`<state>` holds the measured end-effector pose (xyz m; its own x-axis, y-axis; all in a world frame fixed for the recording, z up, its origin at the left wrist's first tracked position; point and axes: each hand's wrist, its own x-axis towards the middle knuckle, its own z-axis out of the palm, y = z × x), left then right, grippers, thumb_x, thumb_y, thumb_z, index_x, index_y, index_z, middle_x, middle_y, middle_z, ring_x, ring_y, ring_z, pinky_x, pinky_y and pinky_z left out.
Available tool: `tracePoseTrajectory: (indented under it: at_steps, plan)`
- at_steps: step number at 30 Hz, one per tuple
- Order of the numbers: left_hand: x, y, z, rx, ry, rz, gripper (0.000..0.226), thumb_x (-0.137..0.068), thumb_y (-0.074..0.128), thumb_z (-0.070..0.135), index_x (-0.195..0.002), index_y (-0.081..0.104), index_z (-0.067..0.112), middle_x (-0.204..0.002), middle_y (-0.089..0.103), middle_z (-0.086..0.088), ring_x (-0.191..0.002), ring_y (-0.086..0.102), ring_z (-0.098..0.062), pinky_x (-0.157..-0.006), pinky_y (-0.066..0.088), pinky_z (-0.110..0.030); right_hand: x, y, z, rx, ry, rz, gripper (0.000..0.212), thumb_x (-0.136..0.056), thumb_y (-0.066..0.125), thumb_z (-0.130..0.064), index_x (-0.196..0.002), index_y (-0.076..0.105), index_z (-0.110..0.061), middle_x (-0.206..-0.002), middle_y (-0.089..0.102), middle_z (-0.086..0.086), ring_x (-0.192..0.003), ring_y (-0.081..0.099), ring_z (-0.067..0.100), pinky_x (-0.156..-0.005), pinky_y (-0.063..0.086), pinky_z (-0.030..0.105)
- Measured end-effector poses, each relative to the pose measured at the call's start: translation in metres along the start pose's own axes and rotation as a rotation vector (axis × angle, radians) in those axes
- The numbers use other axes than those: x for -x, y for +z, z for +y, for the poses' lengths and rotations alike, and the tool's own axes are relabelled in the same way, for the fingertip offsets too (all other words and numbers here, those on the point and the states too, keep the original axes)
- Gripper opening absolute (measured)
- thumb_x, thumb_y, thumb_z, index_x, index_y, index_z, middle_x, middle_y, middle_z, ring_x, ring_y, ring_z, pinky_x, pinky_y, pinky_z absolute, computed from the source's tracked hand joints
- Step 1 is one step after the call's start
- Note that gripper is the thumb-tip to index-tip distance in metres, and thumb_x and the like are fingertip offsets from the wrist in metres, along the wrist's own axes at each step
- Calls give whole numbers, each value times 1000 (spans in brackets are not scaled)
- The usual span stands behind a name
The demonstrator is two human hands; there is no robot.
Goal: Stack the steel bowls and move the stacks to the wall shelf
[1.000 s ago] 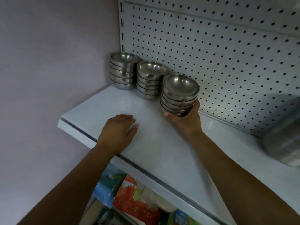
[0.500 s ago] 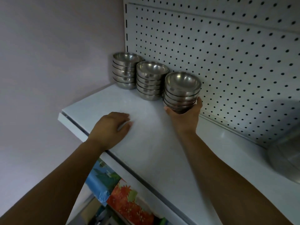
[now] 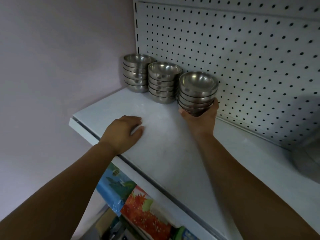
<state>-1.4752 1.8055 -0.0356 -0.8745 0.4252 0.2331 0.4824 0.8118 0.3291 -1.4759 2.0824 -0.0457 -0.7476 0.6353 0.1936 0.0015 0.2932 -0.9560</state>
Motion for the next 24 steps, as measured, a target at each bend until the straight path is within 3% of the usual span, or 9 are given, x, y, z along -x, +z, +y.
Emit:
tracePoseTrajectory:
  at_steps: [4, 6, 8, 11, 14, 16, 21, 24]
  plan:
    - [-1, -2, 6, -114, -7, -92, 74, -92, 23, 67, -125, 65, 15, -123, 70, -6, -111, 66, -29, -94, 52, -38, 9, -9, -5, 24, 55, -69, 153, -50, 96, -51, -160, -10, -37, -170, 20, 3, -157, 22, 25, -126, 26, 52]
    - [7, -6, 15, -121, -21, -119, 74, -91, 21, 71, -119, 64, 17, -112, 70, -5, -104, 66, -29, -89, 51, -38, 22, -18, -11, 114, 56, -111, 142, -57, 92, -52, -163, 2, -26, -169, 21, 7, -155, 24, 30, -125, 28, 51]
    - [26, -10, 22, -58, -13, -62, 71, -92, 34, 67, -132, 62, 16, -128, 68, -7, -116, 63, -30, -99, 47, -37, 46, -29, -25, 273, 44, -172, 117, -73, 86, -49, -162, 18, -14, -168, 23, 11, -154, 24, 32, -124, 29, 47]
    - [77, -20, 30, 32, 14, 17, 74, -89, 52, 55, -147, 52, 9, -150, 54, -12, -137, 51, -30, -114, 36, -37, 98, -46, -45, 399, -47, -287, 84, -90, 75, -40, -157, 34, -13, -165, 31, 8, -153, 27, 27, -125, 26, 44]
    - [140, -25, 30, 112, -5, 65, 72, -89, 58, 50, -147, 53, 8, -152, 52, -13, -140, 48, -30, -117, 30, -34, 173, -56, -62, 401, -53, -386, 77, -94, 71, -43, -159, 34, -23, -170, 22, -1, -155, 23, 17, -126, 19, 30]
    - [189, -29, 21, 152, -23, 90, 68, -90, 61, 47, -144, 55, 6, -149, 55, -14, -137, 52, -30, -115, 30, -31, 228, -54, -69, 382, -62, -428, 72, -95, 71, -41, -158, 37, -29, -171, 21, -8, -154, 24, 9, -118, 18, 18]
    - [335, -42, -14, 145, -210, 114, 67, -92, 57, 54, -143, 57, 11, -152, 53, -9, -139, 50, -26, -118, 36, -43, 360, -21, -70, 310, -179, -657, 56, -95, 73, -31, -146, 53, -22, -149, 50, -13, -132, 42, -5, -115, 37, 26]
    - [429, -54, -39, 87, -422, 97, 68, -91, 56, 56, -146, 54, 15, -156, 49, -5, -145, 43, -24, -120, 33, -47, 433, 13, -69, 332, -252, -913, 53, -94, 73, -30, -144, 56, -21, -156, 47, -7, -140, 42, 2, -118, 33, 25]
